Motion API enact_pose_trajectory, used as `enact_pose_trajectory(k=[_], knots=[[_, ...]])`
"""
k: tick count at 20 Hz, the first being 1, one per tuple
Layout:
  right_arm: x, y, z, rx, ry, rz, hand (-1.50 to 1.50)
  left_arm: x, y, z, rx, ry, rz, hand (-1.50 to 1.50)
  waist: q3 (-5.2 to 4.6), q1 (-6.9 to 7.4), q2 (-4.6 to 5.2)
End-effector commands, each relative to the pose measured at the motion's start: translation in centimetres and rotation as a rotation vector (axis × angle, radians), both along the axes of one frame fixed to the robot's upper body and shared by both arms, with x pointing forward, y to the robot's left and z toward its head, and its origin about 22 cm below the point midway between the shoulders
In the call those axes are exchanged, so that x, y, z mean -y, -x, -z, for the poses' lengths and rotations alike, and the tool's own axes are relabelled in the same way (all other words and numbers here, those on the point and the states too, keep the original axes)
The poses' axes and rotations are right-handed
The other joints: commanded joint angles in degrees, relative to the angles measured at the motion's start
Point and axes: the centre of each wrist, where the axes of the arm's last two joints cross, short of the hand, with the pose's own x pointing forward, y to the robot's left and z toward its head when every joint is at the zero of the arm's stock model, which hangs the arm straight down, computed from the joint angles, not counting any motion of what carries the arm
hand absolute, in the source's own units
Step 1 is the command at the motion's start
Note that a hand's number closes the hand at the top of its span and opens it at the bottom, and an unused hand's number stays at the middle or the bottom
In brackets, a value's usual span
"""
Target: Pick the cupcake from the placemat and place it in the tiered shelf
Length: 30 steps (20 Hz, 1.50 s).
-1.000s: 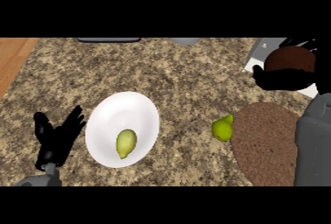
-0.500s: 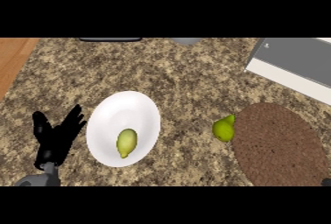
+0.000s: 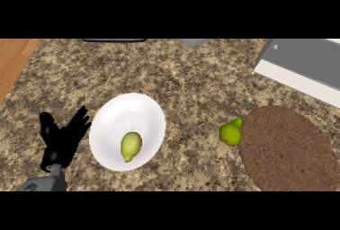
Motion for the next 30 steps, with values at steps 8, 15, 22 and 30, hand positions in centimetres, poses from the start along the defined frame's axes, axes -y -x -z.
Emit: enact_pose_trajectory(k=[8, 15, 22, 30], knots=[[6.2, -3.1, 0.8, -0.114, 0.042, -0.067, 1.50, -0.6, -0.2, 0.5, -0.001, 0.001, 0.011, 0.00, -0.05, 0.09, 0.22], [7.6, -5.8, 3.7, -0.101, 0.076, -0.034, 1.50, -0.6, -0.5, 0.4, 0.001, 0.018, 0.026, 0.00, -0.04, 0.93, 0.49], [9.3, -6.7, 6.8, -0.102, 0.098, -0.006, 1.50, 2.1, -0.4, -0.4, 0.000, -0.001, 0.035, 0.00, 0.03, 1.56, 0.69], [9.9, -7.0, 6.0, -0.065, 0.090, -0.046, 1.50, 0.2, -0.6, -0.7, 0.019, -0.013, 0.025, 0.00, 0.01, 1.79, 0.77]])
